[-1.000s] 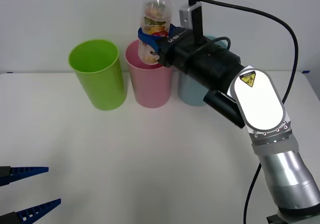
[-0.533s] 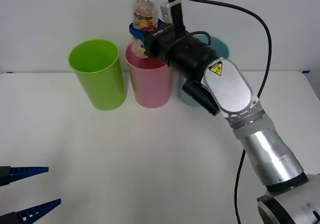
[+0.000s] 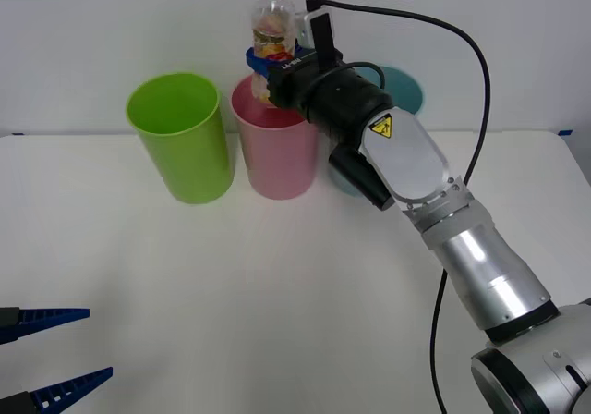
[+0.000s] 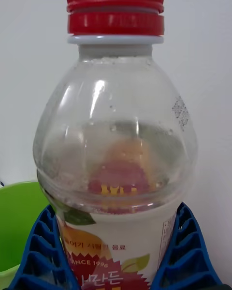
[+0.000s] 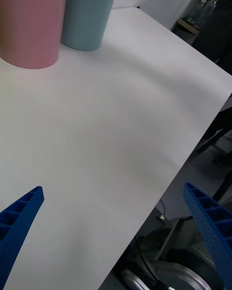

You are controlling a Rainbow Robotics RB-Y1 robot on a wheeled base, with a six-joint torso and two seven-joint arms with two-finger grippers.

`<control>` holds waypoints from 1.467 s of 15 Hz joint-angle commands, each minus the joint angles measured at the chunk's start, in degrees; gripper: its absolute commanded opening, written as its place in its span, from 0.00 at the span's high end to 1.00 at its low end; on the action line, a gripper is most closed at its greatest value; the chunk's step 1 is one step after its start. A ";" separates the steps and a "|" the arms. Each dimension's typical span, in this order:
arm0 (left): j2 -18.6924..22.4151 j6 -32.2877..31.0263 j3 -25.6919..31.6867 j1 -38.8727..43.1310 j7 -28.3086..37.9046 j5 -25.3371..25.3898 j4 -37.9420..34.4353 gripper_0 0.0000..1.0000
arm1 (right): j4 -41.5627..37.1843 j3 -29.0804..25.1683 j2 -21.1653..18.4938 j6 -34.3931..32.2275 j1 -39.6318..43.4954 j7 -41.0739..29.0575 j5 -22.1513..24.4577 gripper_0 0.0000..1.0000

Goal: Put cans in the blue bin and PET bottles in the pink bin and trash in the green bin.

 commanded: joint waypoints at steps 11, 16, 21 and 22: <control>0.00 0.00 0.00 0.00 0.00 0.00 0.00 0.00 | 0.63 -0.29 -0.71 0.44 -0.17 0.22 0.08 0.94; 0.00 0.00 0.00 0.00 0.00 0.00 0.00 0.00 | 0.63 -0.29 -0.71 2.02 -0.17 1.27 -0.53 0.00; 0.00 0.00 0.00 0.00 0.00 0.00 0.00 0.00 | 0.63 -0.29 -0.80 2.20 -0.17 1.36 -0.71 0.00; 0.00 0.00 0.00 0.00 0.00 0.00 0.00 0.00 | 0.63 -0.29 -0.80 2.20 -0.08 1.36 -0.71 0.00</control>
